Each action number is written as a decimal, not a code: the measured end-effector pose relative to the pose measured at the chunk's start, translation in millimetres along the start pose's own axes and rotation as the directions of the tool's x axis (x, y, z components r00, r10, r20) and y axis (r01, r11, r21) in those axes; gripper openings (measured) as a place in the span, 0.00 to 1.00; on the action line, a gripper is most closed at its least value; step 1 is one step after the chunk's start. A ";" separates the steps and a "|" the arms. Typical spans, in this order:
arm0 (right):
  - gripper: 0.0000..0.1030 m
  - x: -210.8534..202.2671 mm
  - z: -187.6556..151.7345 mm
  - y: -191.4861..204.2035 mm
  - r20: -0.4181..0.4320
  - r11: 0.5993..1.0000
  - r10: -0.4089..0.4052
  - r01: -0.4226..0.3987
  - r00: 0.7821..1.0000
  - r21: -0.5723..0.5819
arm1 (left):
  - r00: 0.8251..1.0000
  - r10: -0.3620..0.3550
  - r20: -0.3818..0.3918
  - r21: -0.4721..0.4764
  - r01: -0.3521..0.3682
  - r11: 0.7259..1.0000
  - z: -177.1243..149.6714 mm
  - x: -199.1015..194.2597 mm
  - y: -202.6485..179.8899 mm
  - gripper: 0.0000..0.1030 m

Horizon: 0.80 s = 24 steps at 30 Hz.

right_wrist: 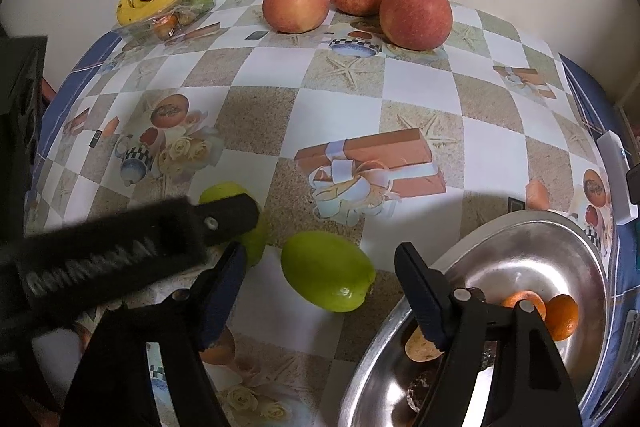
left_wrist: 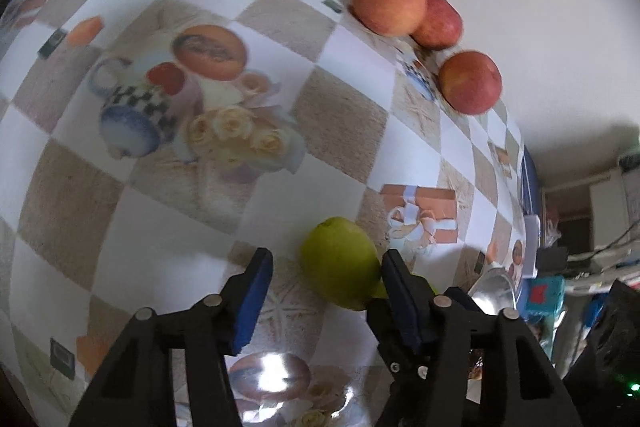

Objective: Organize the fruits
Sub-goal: 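Grasp a green jujube with the left tool while the right tool grasps another green jujube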

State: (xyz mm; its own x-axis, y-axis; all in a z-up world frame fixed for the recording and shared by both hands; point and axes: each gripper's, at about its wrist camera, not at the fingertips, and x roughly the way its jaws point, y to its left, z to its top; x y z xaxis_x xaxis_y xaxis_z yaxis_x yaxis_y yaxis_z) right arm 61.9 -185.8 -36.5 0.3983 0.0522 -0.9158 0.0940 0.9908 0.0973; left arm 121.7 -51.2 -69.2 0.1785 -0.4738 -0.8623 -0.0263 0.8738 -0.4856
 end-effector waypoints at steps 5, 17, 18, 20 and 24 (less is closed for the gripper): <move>0.75 -1.8 -0.4 -0.1 -0.011 1.000 0.011 -0.011 1.000 -0.009 | 0.999 0.030 0.042 -0.059 -0.027 0.998 4.9 -15.2 13.0 0.67; 0.73 9.3 -4.0 14.9 -0.032 0.993 -0.057 0.053 0.998 -0.102 | 0.998 0.038 0.043 0.031 -0.039 0.999 4.2 -0.5 -1.0 0.72; 0.73 11.0 -4.1 15.5 -0.029 0.993 -0.061 0.057 0.998 -0.104 | 0.998 0.043 0.041 0.049 -0.045 0.998 3.9 0.5 -3.4 0.72; 0.73 12.9 -3.7 17.8 -0.026 0.989 -0.083 0.079 0.996 -0.122 | 0.998 0.054 0.037 0.077 -0.057 0.995 3.5 2.9 -8.0 0.72; 0.73 12.4 -2.3 16.1 -0.016 0.991 -0.079 0.076 0.997 -0.114 | 0.997 0.062 0.043 0.106 -0.067 0.992 4.9 5.3 -12.1 0.72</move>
State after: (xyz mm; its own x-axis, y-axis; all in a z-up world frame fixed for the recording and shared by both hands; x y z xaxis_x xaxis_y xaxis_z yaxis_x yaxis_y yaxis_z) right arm 66.3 -168.9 -47.2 0.3746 -0.0241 -0.9269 0.0194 0.9996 -0.0181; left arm 127.7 -63.7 -67.3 0.2187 -0.4131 -0.8840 0.0663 0.9101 -0.4090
